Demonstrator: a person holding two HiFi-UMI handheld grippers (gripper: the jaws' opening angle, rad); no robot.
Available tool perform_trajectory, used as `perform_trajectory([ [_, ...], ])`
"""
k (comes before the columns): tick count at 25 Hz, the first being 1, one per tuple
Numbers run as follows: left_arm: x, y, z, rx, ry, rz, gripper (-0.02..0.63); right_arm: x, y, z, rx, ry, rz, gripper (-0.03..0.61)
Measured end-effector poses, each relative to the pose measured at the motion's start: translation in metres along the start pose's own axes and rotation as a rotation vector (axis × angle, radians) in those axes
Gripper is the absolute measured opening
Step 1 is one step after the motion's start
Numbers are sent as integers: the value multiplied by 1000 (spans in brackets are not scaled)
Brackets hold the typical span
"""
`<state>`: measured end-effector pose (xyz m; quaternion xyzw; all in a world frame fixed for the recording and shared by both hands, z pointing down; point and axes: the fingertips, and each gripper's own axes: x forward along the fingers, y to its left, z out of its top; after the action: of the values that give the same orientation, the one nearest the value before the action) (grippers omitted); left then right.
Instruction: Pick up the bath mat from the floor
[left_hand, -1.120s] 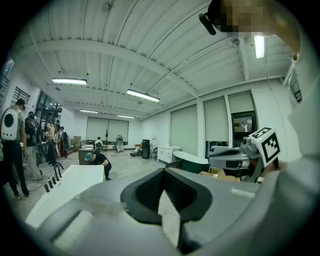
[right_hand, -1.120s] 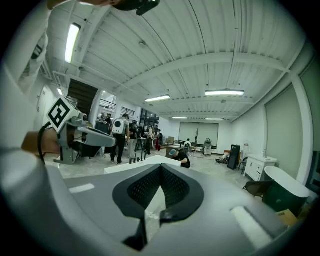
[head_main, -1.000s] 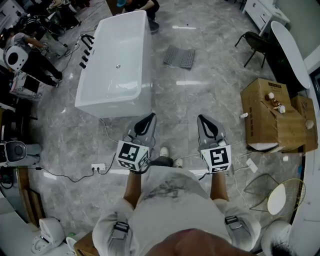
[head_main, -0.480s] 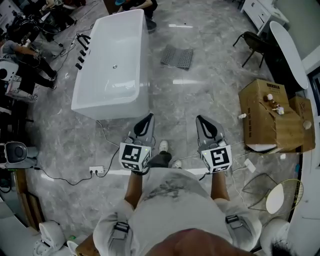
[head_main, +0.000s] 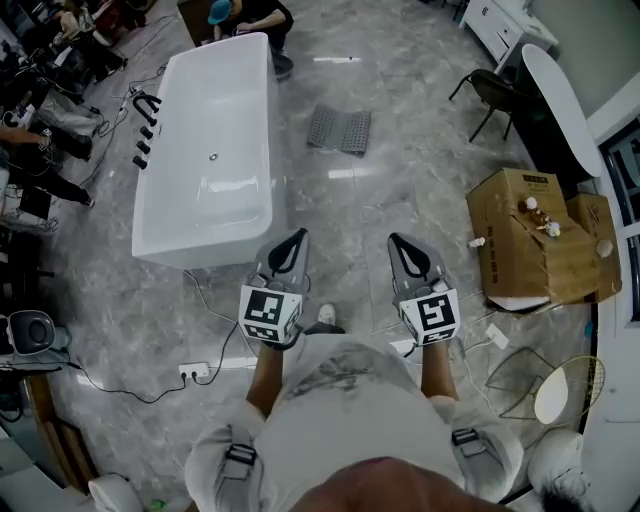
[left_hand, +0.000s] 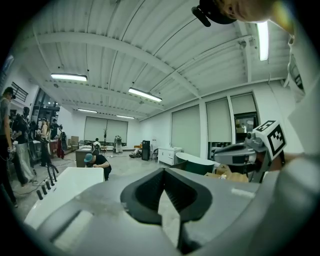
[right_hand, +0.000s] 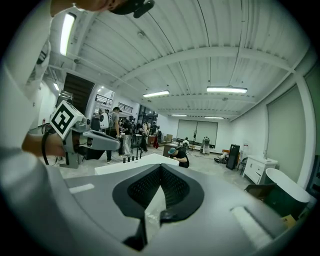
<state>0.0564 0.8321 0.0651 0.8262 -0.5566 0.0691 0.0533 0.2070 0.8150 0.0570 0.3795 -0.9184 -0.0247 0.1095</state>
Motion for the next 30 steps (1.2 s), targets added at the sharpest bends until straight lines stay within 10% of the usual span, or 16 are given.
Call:
perform_trajectory([
  [19, 84, 77, 0, -31, 20, -25, 2, 99, -39, 1, -8, 30, -17, 2],
  [30, 187, 88, 18, -26, 39, 24, 2, 153, -138, -3, 17, 6, 40, 2],
])
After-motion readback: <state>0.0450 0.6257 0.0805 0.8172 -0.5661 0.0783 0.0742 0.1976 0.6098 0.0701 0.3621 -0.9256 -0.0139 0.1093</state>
